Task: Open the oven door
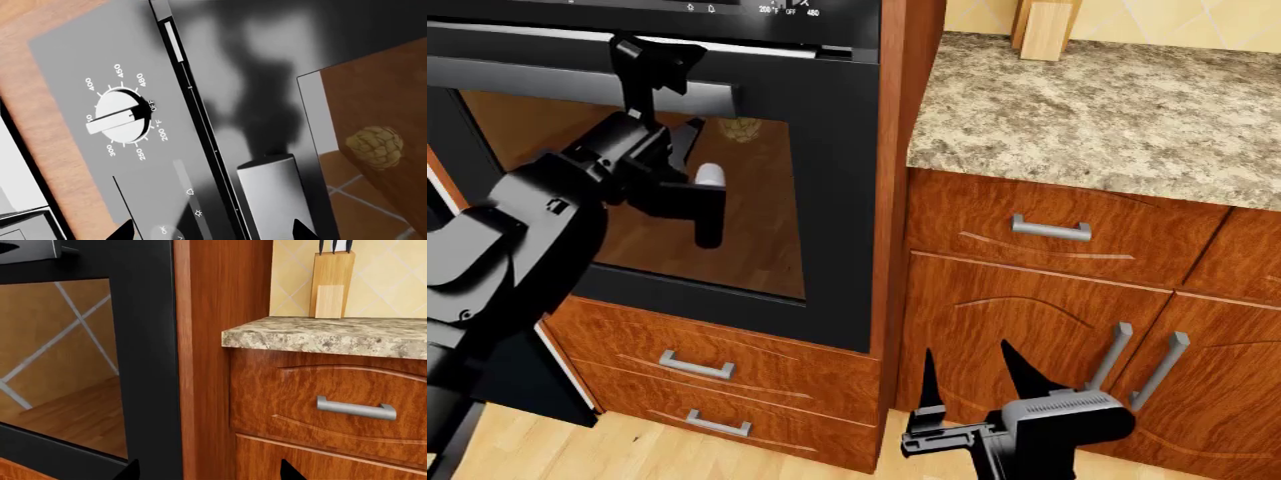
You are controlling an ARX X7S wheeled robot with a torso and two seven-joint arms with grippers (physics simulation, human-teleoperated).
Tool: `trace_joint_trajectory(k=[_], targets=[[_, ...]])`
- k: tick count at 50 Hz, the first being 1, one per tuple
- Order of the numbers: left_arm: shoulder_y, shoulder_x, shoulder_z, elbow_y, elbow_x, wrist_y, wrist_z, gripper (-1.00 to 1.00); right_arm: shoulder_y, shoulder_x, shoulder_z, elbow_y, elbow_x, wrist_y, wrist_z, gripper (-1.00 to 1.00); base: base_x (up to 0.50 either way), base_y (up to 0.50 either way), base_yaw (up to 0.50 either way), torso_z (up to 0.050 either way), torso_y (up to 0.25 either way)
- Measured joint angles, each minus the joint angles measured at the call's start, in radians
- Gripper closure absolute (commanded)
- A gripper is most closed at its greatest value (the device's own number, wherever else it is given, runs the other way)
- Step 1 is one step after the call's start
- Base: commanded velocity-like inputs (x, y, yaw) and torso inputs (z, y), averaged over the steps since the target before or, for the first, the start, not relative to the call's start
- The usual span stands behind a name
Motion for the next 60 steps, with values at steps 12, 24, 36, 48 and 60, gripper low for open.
trace_joint_trajectory(k=[12, 24, 36, 48, 60], targets=[[-0.012, 0.022, 0.01, -0.051, 0.007, -0.005, -0.014, -1.0, 0.001, 0.002, -0.003, 0.001, 0.004, -0.004, 0.001, -1.0, 0.0, 0.0, 0.0, 0.0, 0.0], [-0.016, 0.032, 0.012, -0.071, 0.008, -0.013, -0.018, -1.0, 0.001, 0.004, -0.007, 0.006, 0.004, -0.01, 0.001, -1.0, 0.0, 0.0, 0.0, 0.0, 0.0], [-0.015, 0.054, 0.011, -0.085, -0.009, -0.012, -0.022, -1.0, 0.002, 0.007, -0.01, 0.008, 0.004, -0.013, 0.003, -1.0, 0.0, 0.0, 0.0, 0.0, 0.0], [-0.014, 0.072, 0.009, -0.098, -0.023, -0.009, -0.028, -1.0, 0.004, 0.008, -0.014, 0.011, 0.002, -0.014, 0.006, -1.0, 0.0, 0.0, 0.0, 0.0, 0.0], [-0.013, 0.087, 0.014, -0.117, -0.034, -0.005, -0.022, -1.0, 0.005, 0.012, -0.016, 0.002, 0.006, -0.012, 0.011, -1.0, 0.0, 0.0, 0.0, 0.0, 0.0]])
